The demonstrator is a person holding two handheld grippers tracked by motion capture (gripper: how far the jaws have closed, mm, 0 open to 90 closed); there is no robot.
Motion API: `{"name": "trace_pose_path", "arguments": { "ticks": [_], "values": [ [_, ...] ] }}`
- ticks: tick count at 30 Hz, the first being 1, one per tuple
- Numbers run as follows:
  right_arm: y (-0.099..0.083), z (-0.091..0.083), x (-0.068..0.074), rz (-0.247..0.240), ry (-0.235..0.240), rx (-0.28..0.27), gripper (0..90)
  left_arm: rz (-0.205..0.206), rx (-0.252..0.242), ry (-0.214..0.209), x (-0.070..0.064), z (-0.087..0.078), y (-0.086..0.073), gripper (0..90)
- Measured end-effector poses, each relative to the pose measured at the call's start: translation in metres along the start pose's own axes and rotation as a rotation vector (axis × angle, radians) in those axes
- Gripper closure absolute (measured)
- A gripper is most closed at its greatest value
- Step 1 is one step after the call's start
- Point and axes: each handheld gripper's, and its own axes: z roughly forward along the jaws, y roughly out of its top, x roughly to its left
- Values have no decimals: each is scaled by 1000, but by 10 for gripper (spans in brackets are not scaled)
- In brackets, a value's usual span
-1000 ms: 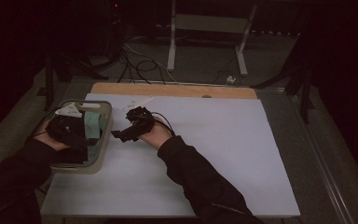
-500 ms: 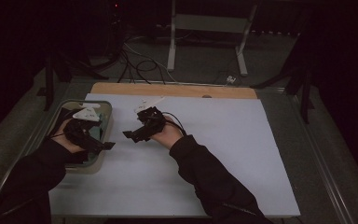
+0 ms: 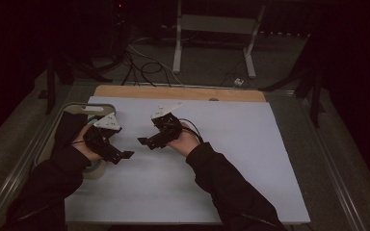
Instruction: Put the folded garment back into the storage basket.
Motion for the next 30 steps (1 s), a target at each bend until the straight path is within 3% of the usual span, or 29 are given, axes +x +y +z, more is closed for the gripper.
{"name": "trace_pose_path", "arguments": {
  "ticks": [14, 22, 30],
  "values": [
    [-38, -25, -4, 17, 2, 31, 95, 70, 3, -48, -29, 26, 11, 0],
    [-65, -38, 1, 15, 24, 45, 95, 116, 13, -86, -47, 42, 12, 0],
    [-91, -49, 8, 16, 43, 42, 96, 135, -5, -133, -67, 54, 8, 0]
  ]
}}
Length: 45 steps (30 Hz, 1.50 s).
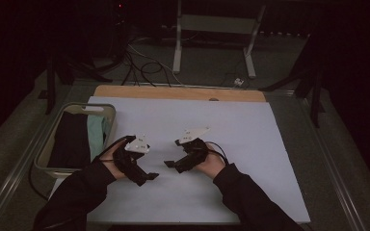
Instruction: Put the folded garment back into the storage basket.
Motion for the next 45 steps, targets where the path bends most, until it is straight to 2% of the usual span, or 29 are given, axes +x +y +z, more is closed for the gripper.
{"name": "trace_pose_path", "arguments": {
  "ticks": [5, 7, 11, 15, 18, 20, 25, 27, 28, 34, 36, 41, 45],
  "values": [
    [-14, -5, 4, -5, -4, -1, 97, 18, 0, -12, -10, 7, -2, 0],
    [-19, -7, 4, 10, -1, -3, 97, 15, -11, -22, -13, 10, -3, 0],
    [-28, -9, 5, -11, 10, -5, 97, 24, -4, -19, -18, 15, -5, 0],
    [-34, -12, 7, -19, 3, -6, 97, 31, 2, -16, -20, 18, -9, 0],
    [-46, -16, 9, -19, 16, 4, 97, 50, 14, -14, -24, 21, -12, 0],
    [-52, -18, 9, -16, 35, 13, 97, 39, 12, -20, -25, 22, -14, 0],
    [-64, -23, 12, -10, 28, 8, 97, 54, 16, -20, -27, 23, -18, 0],
    [-68, -26, 12, -10, 21, 14, 97, 49, 10, -14, -28, 23, -20, 0],
    [-70, -28, 12, -16, 34, 12, 97, 43, 2, -19, -29, 23, -21, 0],
    [-78, -36, 13, -35, 18, 24, 96, 27, -13, -22, -31, 23, -31, 0],
    [-83, -42, 14, -42, 12, 25, 96, 6, -19, -27, -31, 24, -35, 0],
    [-94, -52, 13, -46, 11, 29, 96, -22, -36, -22, -32, 22, -45, 0],
    [-100, -57, 15, -36, 1, 37, 96, -26, -41, -17, -33, 20, -49, 0]
  ]
}}
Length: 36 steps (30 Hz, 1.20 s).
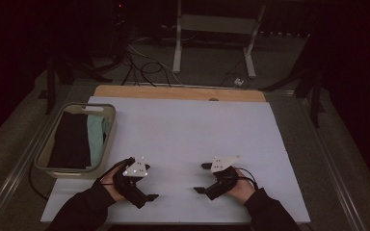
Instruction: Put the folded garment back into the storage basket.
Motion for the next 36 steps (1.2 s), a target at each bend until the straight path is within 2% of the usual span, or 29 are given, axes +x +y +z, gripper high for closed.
{"name": "trace_pose_path", "arguments": {
  "ticks": [10, 11, 13, 19, 20, 21, 24, 25, 33, 36],
  "values": [
    [-13, -23, 7, -9, -50, 5, 96, -26, -16, 28, 1, -12, -15, 0],
    [-17, -30, 8, -8, -65, 10, 96, -33, -16, 33, 1, -13, -18, 0],
    [-19, -33, 7, -15, -63, 7, 96, -40, -19, 35, 2, -14, -19, 0],
    [-30, -51, 5, 11, -101, -3, 97, -59, -27, 41, 3, -16, -26, 0],
    [-36, -61, 4, 31, -114, -21, 97, -62, -24, 44, 2, -16, -29, 0],
    [-37, -64, 5, 39, -122, -20, 96, -62, -22, 46, 3, -16, -30, 0],
    [-41, -69, 5, 41, -148, -22, 97, -74, -29, 53, 3, -16, -32, 0],
    [-46, -74, 4, 45, -164, -24, 97, -79, -39, 72, 3, -17, -33, 0],
    [-64, -90, 7, 76, -212, -10, 97, -101, -42, 74, 2, -20, -42, 0],
    [-70, -97, 7, 103, -222, -15, 97, -102, -46, 78, 2, -21, -43, 0]
  ]
}}
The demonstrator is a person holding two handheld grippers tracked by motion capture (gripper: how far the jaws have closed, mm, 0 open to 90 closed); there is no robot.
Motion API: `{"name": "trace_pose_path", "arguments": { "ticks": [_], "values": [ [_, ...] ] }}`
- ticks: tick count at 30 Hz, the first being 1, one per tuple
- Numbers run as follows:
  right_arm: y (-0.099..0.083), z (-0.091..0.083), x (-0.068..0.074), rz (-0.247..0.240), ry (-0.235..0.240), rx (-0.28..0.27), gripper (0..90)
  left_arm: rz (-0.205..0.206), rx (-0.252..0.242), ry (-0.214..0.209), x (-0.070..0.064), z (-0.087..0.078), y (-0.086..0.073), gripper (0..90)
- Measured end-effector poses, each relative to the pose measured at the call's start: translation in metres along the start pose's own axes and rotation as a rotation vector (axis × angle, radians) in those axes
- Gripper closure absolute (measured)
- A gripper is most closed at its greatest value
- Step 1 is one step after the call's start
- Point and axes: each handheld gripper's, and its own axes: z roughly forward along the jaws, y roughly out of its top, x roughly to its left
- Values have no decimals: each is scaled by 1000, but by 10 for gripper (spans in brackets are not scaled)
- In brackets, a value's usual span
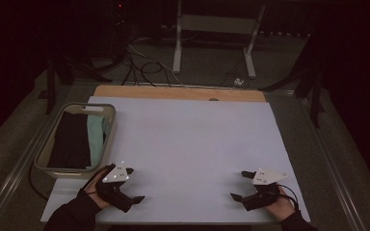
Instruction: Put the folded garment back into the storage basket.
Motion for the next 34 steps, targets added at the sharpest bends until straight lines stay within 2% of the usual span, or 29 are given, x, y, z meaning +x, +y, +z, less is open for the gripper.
{"name": "trace_pose_path", "arguments": {
  "ticks": [5, 10, 26, 34],
  "values": [
    [-6, -9, -4, 15, -42, -10, 97, 2, 5, 2, 0, 2, -1, 0],
    [-5, -8, -10, 15, -83, -33, 97, -5, -3, 1, 0, 2, -1, 0],
    [-1, -6, -9, 4, -95, -52, 97, 1, -5, -6, -1, 4, -2, 0],
    [0, -6, -8, 14, -95, -51, 97, 14, -10, -6, -3, 4, 1, 0]
  ]
}}
